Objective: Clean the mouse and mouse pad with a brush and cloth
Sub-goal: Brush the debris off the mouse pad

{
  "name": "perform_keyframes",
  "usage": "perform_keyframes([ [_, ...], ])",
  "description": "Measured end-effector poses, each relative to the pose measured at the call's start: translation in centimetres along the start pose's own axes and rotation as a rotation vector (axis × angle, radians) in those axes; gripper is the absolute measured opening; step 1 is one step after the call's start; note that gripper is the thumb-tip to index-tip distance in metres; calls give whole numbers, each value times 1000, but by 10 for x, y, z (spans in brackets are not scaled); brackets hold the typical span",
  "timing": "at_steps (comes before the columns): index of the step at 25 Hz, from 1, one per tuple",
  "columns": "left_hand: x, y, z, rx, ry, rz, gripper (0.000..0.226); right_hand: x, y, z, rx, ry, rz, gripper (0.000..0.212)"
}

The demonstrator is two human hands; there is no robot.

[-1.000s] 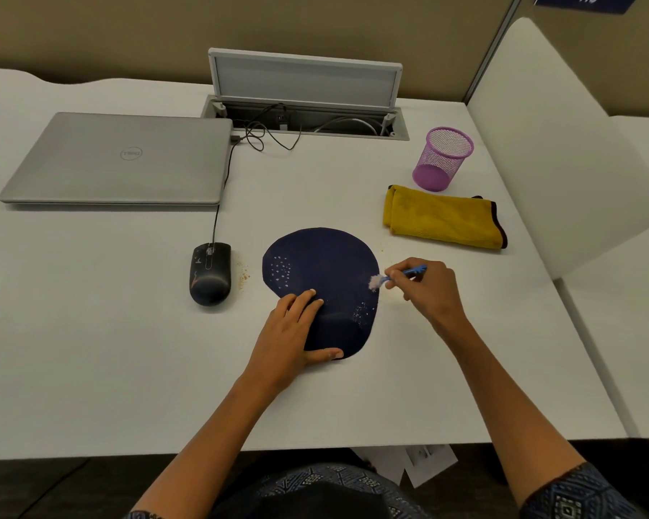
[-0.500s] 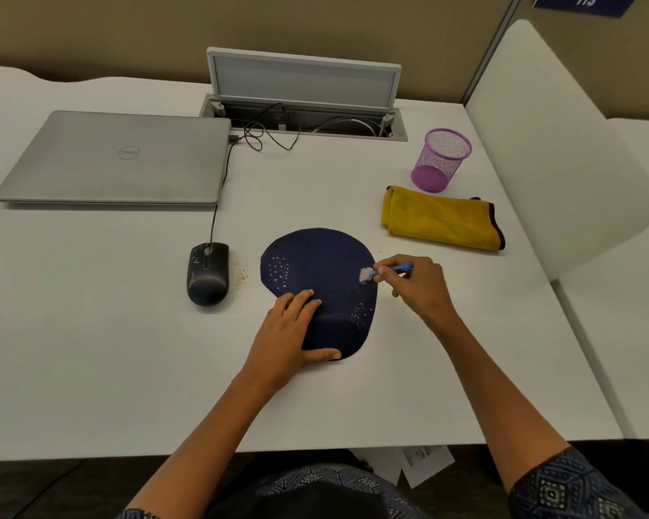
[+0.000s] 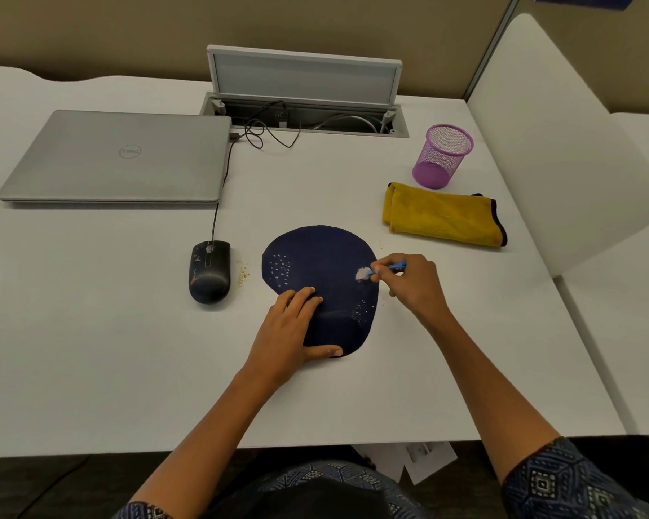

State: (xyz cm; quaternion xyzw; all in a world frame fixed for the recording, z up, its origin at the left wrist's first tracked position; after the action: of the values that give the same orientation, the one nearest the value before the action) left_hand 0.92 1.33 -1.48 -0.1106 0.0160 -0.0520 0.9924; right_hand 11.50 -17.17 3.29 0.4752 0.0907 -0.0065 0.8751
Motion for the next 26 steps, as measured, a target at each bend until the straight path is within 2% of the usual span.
perform_keyframes([
  [4,-1,0,0,-11,0,6,84,-3,-13,14,-150,-77,-117,20],
  [10,0,1,-1,-5,-1,0,86,-3,11,-1,81,50,52,21],
  [15,0,1,-1,-12,2,7,86,-10,-5,5,-59,10,-31,16],
  [18,0,1,-1,-14,-6,5,86,-12,-10,18,2,-25,-95,7],
  [22,0,1,-1,-10,-3,2,86,-8,2,5,138,51,-10,16],
  [26,1,1,1,-19,3,0,86,-16,-8,1,17,71,31,14],
])
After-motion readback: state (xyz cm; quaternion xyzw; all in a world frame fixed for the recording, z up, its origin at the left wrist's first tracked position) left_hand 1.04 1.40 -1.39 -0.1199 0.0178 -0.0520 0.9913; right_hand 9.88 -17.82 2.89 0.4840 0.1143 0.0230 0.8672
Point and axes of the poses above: each hand's wrist, its own x-axis towards the middle knuckle, its own z-axis out of the back of the hand, y = z × x, the point moved 2 cm from there along x, towards the middle knuckle, and after that the axes turned 13 degrees about x, right-handed, at the moved point
